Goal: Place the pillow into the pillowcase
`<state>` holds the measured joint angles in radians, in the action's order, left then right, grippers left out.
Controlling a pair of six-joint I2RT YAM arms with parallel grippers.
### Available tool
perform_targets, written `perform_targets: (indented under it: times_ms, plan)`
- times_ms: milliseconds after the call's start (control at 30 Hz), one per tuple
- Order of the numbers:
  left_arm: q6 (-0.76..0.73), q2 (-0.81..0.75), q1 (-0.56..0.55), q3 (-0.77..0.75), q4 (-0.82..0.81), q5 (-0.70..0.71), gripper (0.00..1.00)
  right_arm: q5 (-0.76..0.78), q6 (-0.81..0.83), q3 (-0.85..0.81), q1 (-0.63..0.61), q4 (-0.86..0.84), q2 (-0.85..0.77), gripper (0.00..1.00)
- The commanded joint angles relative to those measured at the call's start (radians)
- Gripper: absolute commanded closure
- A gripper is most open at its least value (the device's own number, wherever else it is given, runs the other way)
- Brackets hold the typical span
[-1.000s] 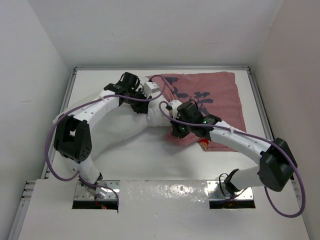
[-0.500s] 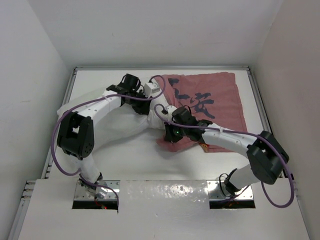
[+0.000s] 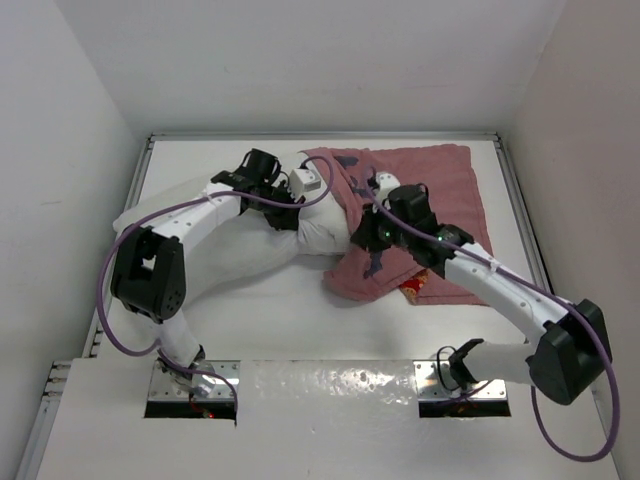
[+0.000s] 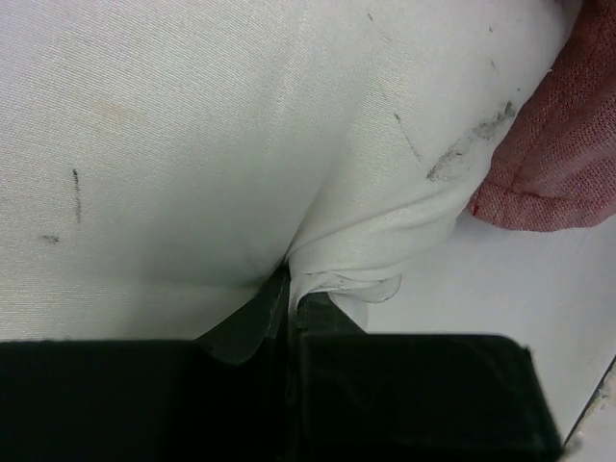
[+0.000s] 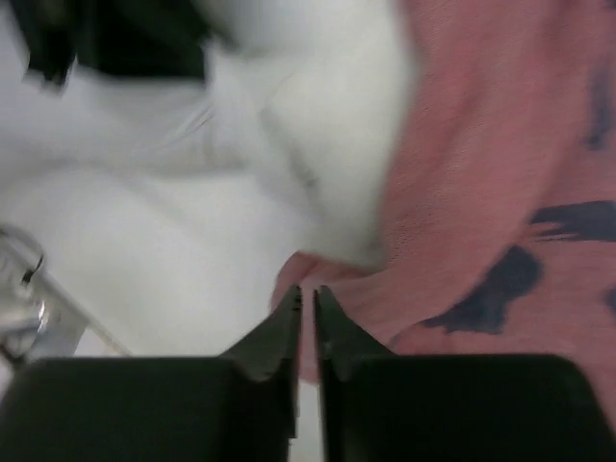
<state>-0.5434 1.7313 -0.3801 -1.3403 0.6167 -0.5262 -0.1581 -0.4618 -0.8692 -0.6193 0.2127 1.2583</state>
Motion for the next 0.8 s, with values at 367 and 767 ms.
perform_targets:
  times_ms: [367, 767]
  plan:
    - [-0.012, -0.067, 0.001, 0.024, -0.018, 0.031, 1.0, 0.238, 0.086, -0.315, 0.069, 0.109, 0.317, 0.55]
    - [-0.023, -0.068, 0.001, 0.029, -0.009, 0.043, 1.0, 0.238, 0.152, -0.304, 0.067, 0.1, 0.353, 1.0]
